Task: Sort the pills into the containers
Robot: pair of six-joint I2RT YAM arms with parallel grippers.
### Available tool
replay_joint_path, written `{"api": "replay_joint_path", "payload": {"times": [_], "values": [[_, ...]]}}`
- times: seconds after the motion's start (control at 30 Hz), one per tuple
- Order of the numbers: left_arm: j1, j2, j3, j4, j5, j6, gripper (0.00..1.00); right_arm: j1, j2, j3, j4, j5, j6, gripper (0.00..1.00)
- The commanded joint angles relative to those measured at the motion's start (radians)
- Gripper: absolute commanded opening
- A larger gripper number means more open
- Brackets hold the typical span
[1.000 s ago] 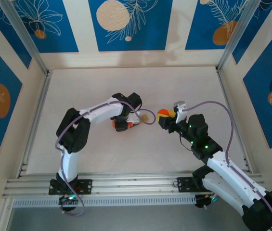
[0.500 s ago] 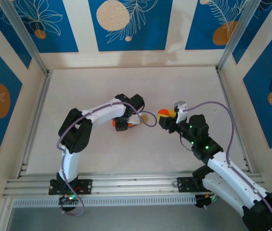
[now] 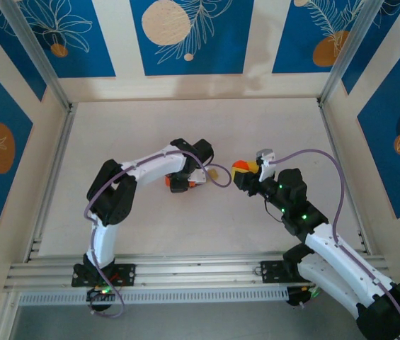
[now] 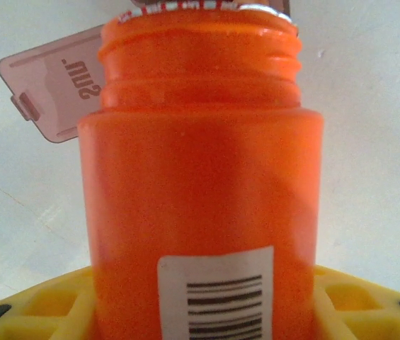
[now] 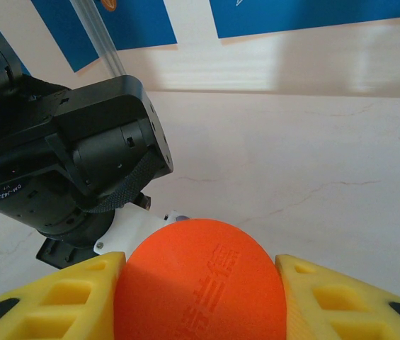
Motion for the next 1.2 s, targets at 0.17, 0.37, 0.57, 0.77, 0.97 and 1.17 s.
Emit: {"api": "replay_joint_path", "payload": {"times": [0.17, 0.37, 0.57, 0.77, 0.97, 1.17], "values": [[-0.004, -0.014, -0.025, 0.029, 0.049, -0.017, 0.0, -0.001, -0.021, -0.003, 0.004, -0.008, 0.006, 0.0], [0.009, -0.042, -0.068, 0.066, 0.076, -0.043, 0.0, -0.001, -0.021, -0.003, 0.005, -0.007, 0.004, 0.0], [0.02, -0.077, -0.113, 0.109, 0.102, -0.069, 0.0, -0.001, -0.019, -0.002, 0.004, -0.008, 0.004, 0.0], [0.024, -0.107, -0.158, 0.152, 0.107, -0.082, 0.0, 0.0, -0.013, -0.003, 0.005, -0.003, 0.001, 0.0], [0.032, -0.133, -0.186, 0.182, 0.123, -0.103, 0.0, -0.001, -0.01, -0.003, 0.007, -0.005, 0.0, 0.0], [0.04, -0.169, -0.219, 0.226, 0.133, -0.127, 0.0, 0.0, -0.007, -0.006, 0.01, -0.005, -0.001, 0.0]]}}
